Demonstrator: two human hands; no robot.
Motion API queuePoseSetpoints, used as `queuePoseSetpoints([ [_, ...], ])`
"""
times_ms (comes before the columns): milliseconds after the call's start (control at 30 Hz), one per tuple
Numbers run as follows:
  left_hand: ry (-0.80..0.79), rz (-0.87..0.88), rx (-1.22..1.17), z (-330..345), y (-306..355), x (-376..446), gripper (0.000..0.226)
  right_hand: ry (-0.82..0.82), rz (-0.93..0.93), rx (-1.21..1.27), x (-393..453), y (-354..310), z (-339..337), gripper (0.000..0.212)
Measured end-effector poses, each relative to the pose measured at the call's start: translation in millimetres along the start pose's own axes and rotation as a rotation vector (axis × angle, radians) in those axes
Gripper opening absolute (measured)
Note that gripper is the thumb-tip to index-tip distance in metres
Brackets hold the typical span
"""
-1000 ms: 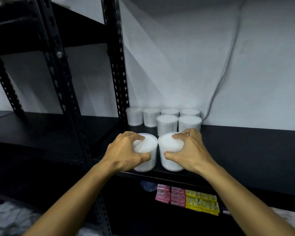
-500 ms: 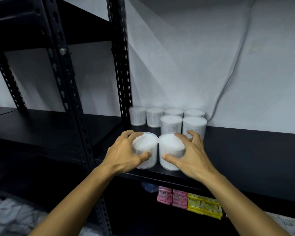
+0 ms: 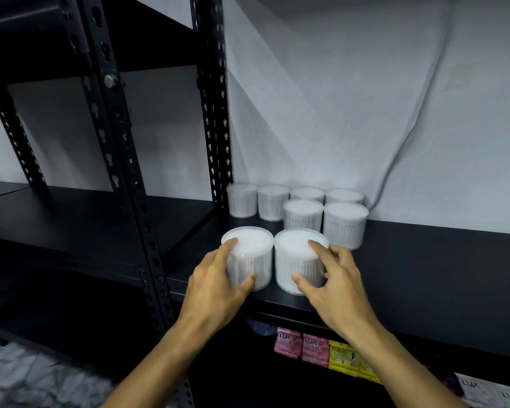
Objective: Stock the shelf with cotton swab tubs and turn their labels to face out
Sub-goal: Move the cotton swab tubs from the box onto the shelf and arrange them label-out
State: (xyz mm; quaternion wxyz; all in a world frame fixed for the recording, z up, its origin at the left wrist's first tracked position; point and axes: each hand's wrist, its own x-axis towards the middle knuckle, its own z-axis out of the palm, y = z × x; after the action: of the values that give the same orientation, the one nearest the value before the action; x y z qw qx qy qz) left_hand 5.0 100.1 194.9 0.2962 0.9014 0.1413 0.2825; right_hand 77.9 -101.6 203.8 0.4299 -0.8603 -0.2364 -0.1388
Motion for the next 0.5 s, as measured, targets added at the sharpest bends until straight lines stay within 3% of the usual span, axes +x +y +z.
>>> queuePoseSetpoints([
  [500, 0.004, -0.016, 0.013, -6, -57, 95, 0.075, -0.05, 0.003, -0.194, 80, -35, 76, 0.066],
])
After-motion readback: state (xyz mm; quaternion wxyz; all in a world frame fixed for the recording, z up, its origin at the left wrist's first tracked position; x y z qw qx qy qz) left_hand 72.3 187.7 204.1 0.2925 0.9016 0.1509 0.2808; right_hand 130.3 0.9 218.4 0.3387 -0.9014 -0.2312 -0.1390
